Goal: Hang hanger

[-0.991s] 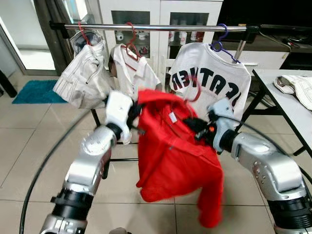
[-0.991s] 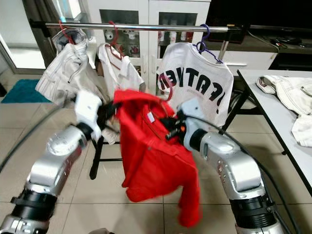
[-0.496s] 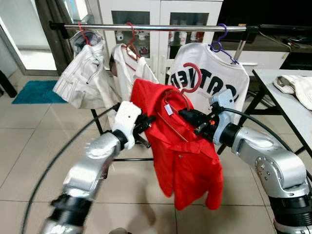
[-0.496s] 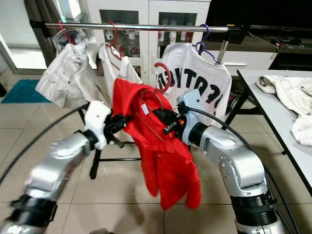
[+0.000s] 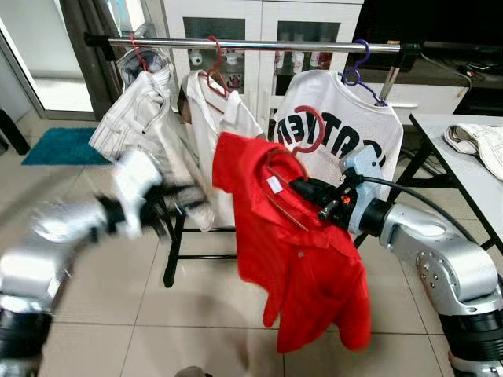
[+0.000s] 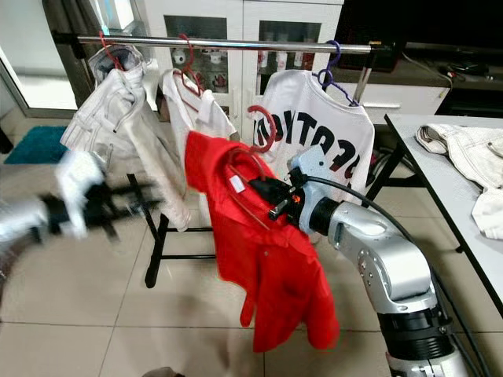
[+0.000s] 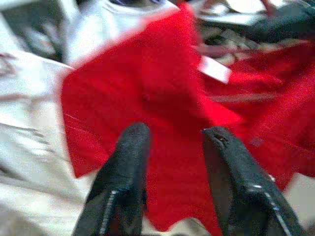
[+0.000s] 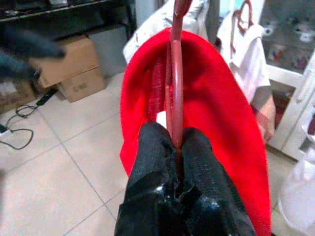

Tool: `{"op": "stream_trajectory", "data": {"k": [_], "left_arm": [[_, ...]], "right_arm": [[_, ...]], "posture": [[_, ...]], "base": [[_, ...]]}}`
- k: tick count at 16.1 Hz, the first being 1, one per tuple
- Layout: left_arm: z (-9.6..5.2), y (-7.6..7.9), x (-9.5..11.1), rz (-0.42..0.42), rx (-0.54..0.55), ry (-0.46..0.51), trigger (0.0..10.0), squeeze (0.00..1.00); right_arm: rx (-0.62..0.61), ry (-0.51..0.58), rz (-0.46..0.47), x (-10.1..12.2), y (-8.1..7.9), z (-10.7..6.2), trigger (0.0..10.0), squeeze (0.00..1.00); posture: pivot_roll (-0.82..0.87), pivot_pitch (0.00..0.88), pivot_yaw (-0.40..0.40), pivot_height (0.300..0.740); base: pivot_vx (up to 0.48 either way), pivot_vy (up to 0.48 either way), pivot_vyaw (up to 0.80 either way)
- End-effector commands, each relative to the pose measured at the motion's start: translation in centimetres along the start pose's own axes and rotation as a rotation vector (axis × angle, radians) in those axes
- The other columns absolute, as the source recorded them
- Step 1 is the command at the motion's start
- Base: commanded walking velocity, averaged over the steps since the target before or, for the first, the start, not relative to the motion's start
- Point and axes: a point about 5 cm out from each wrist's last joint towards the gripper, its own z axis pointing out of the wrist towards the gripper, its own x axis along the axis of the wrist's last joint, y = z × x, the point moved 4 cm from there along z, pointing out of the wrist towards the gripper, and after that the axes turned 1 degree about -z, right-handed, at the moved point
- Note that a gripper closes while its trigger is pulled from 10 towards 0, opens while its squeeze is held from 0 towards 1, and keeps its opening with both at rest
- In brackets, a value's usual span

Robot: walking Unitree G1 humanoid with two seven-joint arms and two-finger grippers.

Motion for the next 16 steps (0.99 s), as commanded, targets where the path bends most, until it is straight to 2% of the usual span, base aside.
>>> {"op": "stream_trajectory", "data": {"k": [1, 16], "left_arm": [[-1.18, -2.20, 0.72, 0.035, 0.111, 0.011, 10.0, 1.00], [-1.18, -2.20, 0.72, 0.035, 0.111, 0.011, 10.0, 1.00]], "right_arm": [[0.075, 0.066, -0.053, 1.72, -0.39, -0.21, 10.0, 0.00], [0.075, 0.066, -0.053, 1.72, -0.39, -0.21, 10.0, 0.00]], "posture": [[0.04, 0.000, -0.009, 0.740], [0.04, 0.000, -0.009, 0.740]], "base": [[0.000, 0.000, 0.00], [0.000, 0.000, 0.00]]}}
